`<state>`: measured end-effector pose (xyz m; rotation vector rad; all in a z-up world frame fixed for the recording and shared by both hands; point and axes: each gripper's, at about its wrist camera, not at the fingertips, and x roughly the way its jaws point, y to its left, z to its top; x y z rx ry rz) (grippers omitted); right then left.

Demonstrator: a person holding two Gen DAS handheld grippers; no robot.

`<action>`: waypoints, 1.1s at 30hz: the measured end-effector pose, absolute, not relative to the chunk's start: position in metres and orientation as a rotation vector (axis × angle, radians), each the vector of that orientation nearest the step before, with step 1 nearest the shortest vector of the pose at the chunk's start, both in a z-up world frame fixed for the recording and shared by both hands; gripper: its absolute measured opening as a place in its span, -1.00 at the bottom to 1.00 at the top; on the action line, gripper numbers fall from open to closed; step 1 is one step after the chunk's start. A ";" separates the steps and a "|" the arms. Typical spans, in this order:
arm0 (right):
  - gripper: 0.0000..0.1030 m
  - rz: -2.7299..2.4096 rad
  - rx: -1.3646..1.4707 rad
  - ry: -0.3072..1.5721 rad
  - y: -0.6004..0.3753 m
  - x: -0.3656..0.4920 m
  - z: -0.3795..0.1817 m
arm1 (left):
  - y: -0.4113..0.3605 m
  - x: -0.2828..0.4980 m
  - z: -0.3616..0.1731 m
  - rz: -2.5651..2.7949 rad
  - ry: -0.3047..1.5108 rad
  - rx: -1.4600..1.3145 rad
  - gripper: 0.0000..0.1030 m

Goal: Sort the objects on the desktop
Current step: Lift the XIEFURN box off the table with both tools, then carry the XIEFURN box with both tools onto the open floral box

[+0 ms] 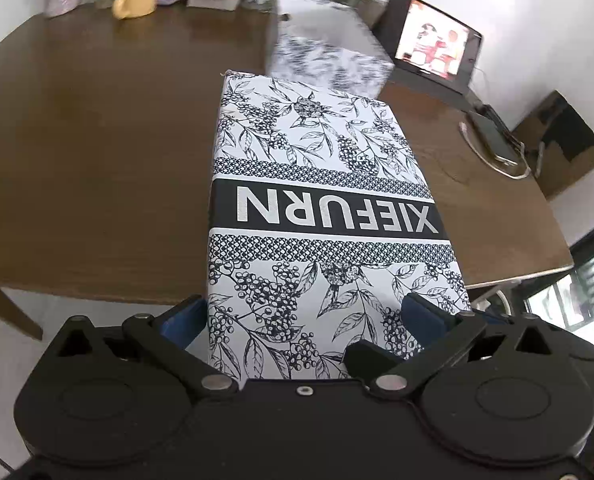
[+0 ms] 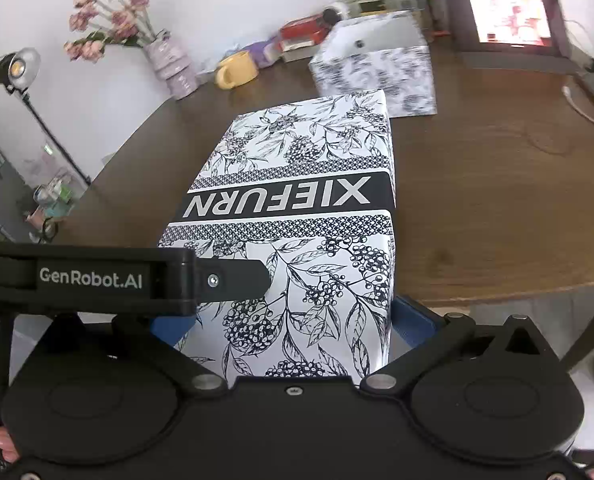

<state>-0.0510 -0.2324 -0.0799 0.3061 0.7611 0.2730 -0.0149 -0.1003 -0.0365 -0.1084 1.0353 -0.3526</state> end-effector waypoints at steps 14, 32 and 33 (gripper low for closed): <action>1.00 0.183 0.319 0.672 -0.287 -0.049 -0.064 | -0.119 0.034 -0.014 -0.392 0.885 -0.104 1.00; 1.00 0.180 0.301 0.669 -0.339 0.155 -0.048 | -0.173 0.269 -0.021 -0.376 0.870 -0.110 1.00; 1.00 0.180 0.304 0.674 -0.340 0.162 -0.050 | -0.175 0.280 -0.024 -0.374 0.874 -0.105 1.00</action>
